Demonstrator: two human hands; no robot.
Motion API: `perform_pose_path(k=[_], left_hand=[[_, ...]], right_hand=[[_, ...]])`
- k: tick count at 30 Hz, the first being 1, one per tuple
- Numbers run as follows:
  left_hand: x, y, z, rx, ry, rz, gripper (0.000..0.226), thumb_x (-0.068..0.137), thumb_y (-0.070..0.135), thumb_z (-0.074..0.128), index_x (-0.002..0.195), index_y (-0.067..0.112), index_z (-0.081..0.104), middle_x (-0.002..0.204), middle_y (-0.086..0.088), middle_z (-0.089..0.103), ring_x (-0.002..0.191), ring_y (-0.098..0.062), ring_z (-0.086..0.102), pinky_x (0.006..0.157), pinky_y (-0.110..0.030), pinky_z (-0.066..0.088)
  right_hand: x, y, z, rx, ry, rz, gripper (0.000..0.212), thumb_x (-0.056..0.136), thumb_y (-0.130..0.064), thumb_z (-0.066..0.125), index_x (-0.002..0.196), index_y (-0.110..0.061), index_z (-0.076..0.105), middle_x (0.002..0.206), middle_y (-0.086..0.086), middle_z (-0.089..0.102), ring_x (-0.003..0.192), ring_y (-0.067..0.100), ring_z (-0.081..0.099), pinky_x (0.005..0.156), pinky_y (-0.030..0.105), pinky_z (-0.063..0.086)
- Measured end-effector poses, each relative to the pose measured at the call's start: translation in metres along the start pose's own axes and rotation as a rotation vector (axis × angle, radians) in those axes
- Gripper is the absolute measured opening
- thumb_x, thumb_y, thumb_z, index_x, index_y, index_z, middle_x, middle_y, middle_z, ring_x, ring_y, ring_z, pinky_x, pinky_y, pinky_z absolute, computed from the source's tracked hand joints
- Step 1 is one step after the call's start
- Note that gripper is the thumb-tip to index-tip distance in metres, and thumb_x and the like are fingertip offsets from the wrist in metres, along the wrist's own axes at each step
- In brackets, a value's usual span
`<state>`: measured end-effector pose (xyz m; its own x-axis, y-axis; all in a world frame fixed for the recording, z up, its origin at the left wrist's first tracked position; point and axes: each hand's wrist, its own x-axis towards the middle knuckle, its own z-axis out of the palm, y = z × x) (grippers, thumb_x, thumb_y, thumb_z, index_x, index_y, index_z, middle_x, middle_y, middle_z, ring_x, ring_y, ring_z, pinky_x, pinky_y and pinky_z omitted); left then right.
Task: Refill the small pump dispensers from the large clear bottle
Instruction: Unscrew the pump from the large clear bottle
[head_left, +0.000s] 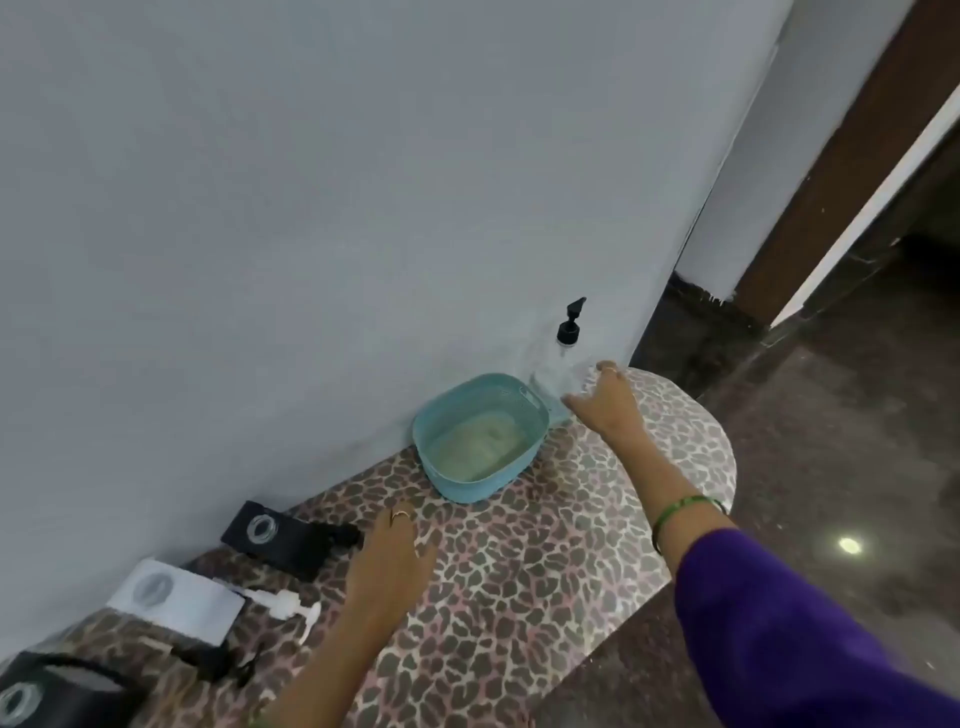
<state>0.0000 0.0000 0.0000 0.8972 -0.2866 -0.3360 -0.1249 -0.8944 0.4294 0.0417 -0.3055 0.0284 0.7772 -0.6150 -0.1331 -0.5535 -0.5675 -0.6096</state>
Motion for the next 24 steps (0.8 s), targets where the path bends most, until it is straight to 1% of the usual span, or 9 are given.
perform_pose_path(k=[3, 6, 10, 14, 16, 18, 20, 22, 24], left_hand=[[0.011, -0.002, 0.013, 0.029, -0.093, -0.101, 0.058, 0.095, 0.036, 0.051, 0.144, 0.011, 0.031, 0.148, -0.006, 0.033, 0.126, -0.022, 0.047, 0.101, -0.039, 0.044], [0.019, -0.004, 0.026, 0.047, -0.204, -0.171, 0.068, 0.092, 0.037, 0.058, 0.147, 0.013, 0.025, 0.15, -0.004, 0.033, 0.128, -0.021, 0.047, 0.103, -0.038, 0.042], [0.026, -0.002, 0.041, 0.096, -0.315, -0.258, 0.069, 0.091, 0.04, 0.058, 0.146, 0.013, 0.026, 0.147, -0.005, 0.038, 0.127, -0.021, 0.048, 0.102, -0.034, 0.041], [0.026, -0.003, 0.055, 0.048, -0.418, -0.337, 0.067, 0.091, 0.043, 0.059, 0.143, 0.011, 0.031, 0.14, -0.005, 0.046, 0.122, -0.018, 0.051, 0.099, -0.028, 0.042], [0.025, -0.003, 0.058, 0.029, -0.421, -0.354, 0.065, 0.091, 0.042, 0.058, 0.142, 0.01, 0.032, 0.139, -0.006, 0.047, 0.12, -0.018, 0.052, 0.098, -0.028, 0.043], [0.026, -0.002, 0.059, 0.022, -0.409, -0.348, 0.063, 0.092, 0.04, 0.058, 0.141, 0.01, 0.034, 0.138, -0.006, 0.048, 0.119, -0.018, 0.053, 0.098, -0.029, 0.044], [0.027, -0.001, 0.061, 0.007, -0.405, -0.341, 0.064, 0.092, 0.04, 0.059, 0.142, 0.01, 0.033, 0.141, -0.008, 0.046, 0.123, -0.02, 0.05, 0.101, -0.03, 0.042], [0.029, 0.001, 0.06, 0.018, -0.398, -0.331, 0.065, 0.092, 0.04, 0.059, 0.142, 0.009, 0.033, 0.142, -0.009, 0.045, 0.124, -0.021, 0.049, 0.102, -0.03, 0.041], [0.032, 0.002, 0.06, 0.011, -0.393, -0.325, 0.061, 0.09, 0.039, 0.061, 0.138, 0.009, 0.037, 0.138, -0.008, 0.049, 0.118, -0.019, 0.053, 0.098, -0.029, 0.045]], right_hand=[[0.029, -0.002, 0.001, 0.045, -0.07, 0.012, 0.093, 0.082, -0.029, 0.076, 0.15, -0.003, 0.018, 0.151, 0.02, 0.03, 0.137, 0.036, 0.036, 0.108, 0.045, 0.035], [0.056, -0.005, 0.008, 0.128, -0.07, -0.011, 0.097, 0.08, -0.026, 0.079, 0.15, -0.002, 0.017, 0.151, 0.02, 0.031, 0.137, 0.034, 0.036, 0.109, 0.043, 0.034], [0.078, 0.0, 0.021, 0.222, -0.056, -0.039, 0.088, 0.079, -0.024, 0.081, 0.146, 0.0, 0.029, 0.143, 0.018, 0.044, 0.132, 0.032, 0.044, 0.103, 0.036, 0.037], [0.084, 0.007, 0.029, 0.322, -0.019, -0.038, 0.079, 0.077, -0.021, 0.081, 0.14, -0.002, 0.038, 0.13, 0.015, 0.056, 0.122, 0.027, 0.051, 0.09, 0.028, 0.04], [0.086, 0.01, 0.026, 0.331, -0.009, -0.043, 0.078, 0.077, -0.023, 0.081, 0.14, -0.003, 0.04, 0.125, 0.014, 0.058, 0.117, 0.026, 0.054, 0.087, 0.026, 0.04], [0.083, 0.015, 0.02, 0.346, -0.001, -0.046, 0.079, 0.077, -0.024, 0.082, 0.14, -0.002, 0.041, 0.126, 0.013, 0.058, 0.116, 0.025, 0.054, 0.089, 0.028, 0.043], [0.071, 0.02, 0.01, 0.363, 0.02, -0.061, 0.075, 0.076, -0.021, 0.082, 0.137, -0.002, 0.044, 0.123, 0.01, 0.06, 0.109, 0.019, 0.054, 0.084, 0.023, 0.041], [0.055, 0.027, 0.0, 0.366, 0.036, -0.1, 0.069, 0.074, -0.018, 0.082, 0.134, -0.005, 0.049, 0.118, 0.006, 0.062, 0.104, 0.018, 0.056, 0.082, 0.021, 0.04], [0.035, 0.034, -0.011, 0.363, 0.033, -0.128, 0.065, 0.074, -0.016, 0.082, 0.132, -0.009, 0.052, 0.111, 0.0, 0.062, 0.101, 0.016, 0.057, 0.081, 0.021, 0.039]])
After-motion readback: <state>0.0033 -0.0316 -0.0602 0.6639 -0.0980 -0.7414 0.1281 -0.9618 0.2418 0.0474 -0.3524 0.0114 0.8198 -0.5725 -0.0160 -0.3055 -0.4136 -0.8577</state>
